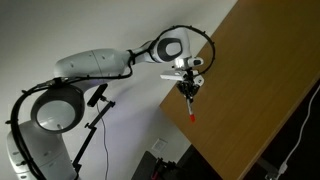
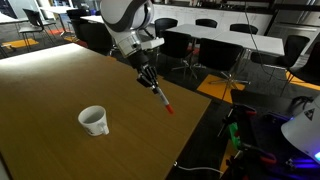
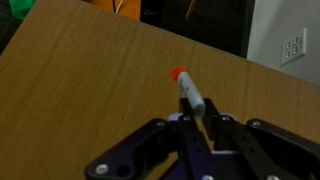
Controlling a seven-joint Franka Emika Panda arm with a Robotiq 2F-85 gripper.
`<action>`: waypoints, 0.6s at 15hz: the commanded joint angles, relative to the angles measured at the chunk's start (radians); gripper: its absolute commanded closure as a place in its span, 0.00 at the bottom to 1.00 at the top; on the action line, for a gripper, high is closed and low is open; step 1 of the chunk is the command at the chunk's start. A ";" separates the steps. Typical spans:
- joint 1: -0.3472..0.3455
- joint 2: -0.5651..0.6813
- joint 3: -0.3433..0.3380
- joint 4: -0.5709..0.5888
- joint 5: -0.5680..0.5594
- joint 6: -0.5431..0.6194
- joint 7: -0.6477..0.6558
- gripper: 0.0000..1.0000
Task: Take the pen out of the cup and place it on the table
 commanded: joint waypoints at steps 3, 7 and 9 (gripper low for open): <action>-0.007 0.107 0.008 0.158 0.001 -0.142 0.015 0.57; -0.003 0.146 0.005 0.220 -0.004 -0.188 0.024 0.28; 0.004 0.138 0.002 0.228 -0.014 -0.190 0.030 0.13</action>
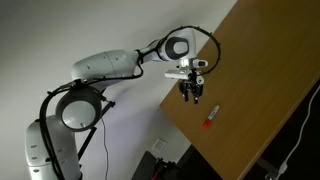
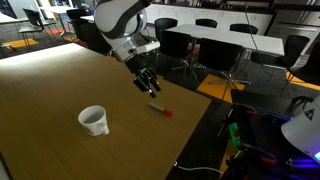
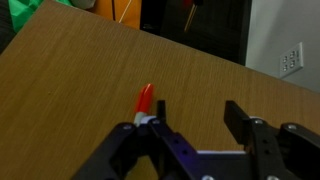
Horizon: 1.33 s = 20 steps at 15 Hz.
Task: Take the pen out of the cup and place it on the table
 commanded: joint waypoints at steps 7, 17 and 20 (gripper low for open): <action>0.044 -0.188 -0.004 -0.060 -0.073 0.028 0.039 0.00; 0.059 -0.287 0.004 -0.088 -0.102 0.001 0.061 0.00; 0.059 -0.287 0.003 -0.099 -0.102 0.006 0.061 0.00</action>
